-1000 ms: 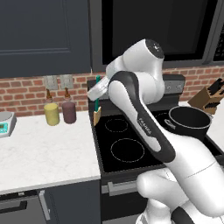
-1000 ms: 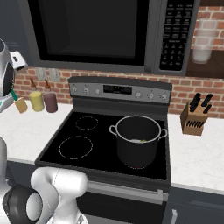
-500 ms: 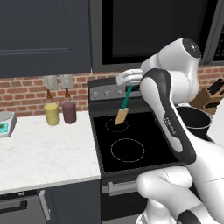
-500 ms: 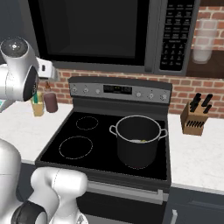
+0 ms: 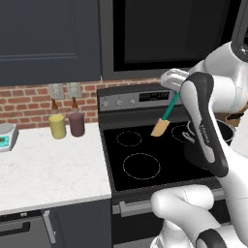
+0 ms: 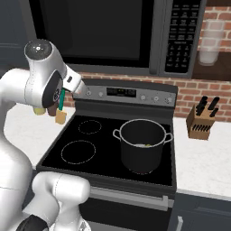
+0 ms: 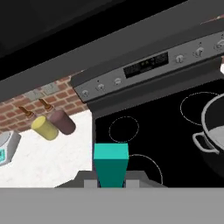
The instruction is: Put the cucumber and tomato in the pot. Retrieve the spatula and lightly stir the vegetables in the pot.
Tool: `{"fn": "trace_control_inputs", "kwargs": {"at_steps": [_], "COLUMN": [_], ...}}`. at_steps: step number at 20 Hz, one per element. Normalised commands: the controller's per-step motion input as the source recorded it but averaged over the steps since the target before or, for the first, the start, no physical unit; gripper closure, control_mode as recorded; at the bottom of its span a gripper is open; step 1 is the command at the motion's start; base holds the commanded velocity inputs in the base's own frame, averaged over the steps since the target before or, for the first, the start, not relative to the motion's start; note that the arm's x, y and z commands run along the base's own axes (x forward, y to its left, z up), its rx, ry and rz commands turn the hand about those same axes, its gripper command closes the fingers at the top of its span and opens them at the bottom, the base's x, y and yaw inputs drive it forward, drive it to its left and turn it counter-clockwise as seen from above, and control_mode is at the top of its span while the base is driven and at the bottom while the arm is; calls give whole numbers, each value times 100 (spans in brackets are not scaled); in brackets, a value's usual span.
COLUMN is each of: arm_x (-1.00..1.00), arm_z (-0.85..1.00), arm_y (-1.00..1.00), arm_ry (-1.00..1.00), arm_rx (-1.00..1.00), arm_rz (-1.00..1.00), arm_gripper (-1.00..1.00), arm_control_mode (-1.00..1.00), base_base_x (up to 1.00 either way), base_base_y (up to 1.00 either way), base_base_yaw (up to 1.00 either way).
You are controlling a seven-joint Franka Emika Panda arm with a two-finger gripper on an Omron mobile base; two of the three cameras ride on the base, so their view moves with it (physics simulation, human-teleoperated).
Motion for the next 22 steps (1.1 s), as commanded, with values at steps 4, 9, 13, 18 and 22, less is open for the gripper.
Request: {"fn": "trace_control_inputs", "kwargs": {"at_steps": [4,9,13,18,22], "arm_x": [-16,-23,-18,-2,0], "arm_z": [0,0,0,-5,-13], "arm_y": [-41,-5,1,0,-14], "arm_ry": [3,-1,-1,0,0], "arm_rx": [15,5,0,0,0], "arm_rz": [-18,-12,-8,-4,-6], "arm_gripper": [100,100,100,100,100], "arm_control_mode": [-100,-100,-100,-100,-100], "base_base_x": [0,0,0,0,0], "base_base_y": [0,0,0,0,0], "base_base_yaw": [0,0,0,0,0]}}
